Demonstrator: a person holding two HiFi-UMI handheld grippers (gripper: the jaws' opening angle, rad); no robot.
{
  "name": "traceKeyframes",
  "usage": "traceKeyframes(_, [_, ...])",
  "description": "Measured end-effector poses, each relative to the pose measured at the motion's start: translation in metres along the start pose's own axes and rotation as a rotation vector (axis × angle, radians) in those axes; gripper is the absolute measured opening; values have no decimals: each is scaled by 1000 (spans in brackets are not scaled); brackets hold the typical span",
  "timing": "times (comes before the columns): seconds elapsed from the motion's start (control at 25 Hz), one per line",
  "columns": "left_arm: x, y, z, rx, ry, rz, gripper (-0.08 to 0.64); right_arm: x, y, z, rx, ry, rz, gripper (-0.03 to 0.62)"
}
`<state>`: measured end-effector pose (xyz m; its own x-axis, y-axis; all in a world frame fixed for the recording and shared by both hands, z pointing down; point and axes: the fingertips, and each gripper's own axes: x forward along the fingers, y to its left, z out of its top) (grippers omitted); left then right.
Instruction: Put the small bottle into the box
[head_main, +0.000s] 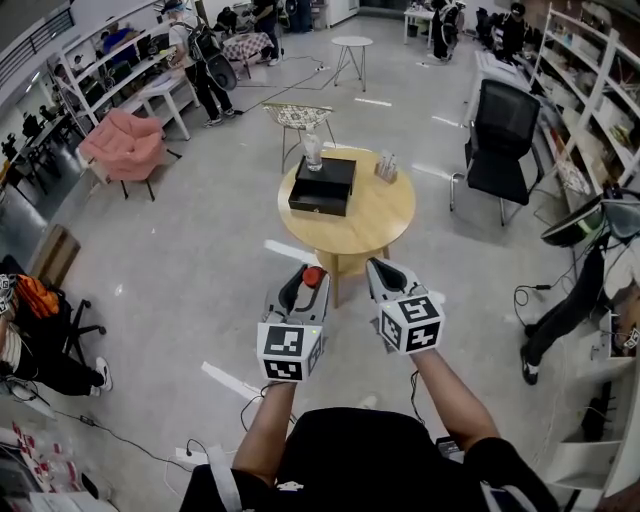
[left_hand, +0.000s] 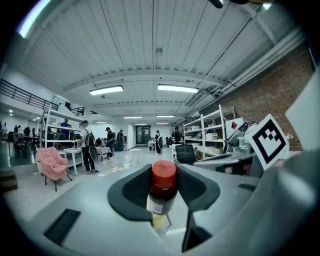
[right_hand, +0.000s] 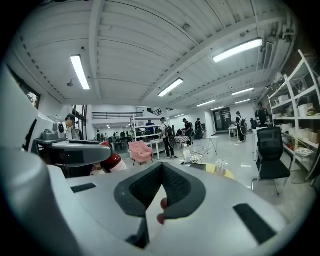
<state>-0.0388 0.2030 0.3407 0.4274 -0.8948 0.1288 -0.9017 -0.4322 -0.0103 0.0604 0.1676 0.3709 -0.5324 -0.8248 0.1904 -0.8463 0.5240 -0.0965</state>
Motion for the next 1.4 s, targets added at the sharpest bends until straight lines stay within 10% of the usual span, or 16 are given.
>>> traceKeyframes(1.4, [91, -13, -6, -24, 19, -16, 152, 30, -78, -8, 34, 14, 17, 2])
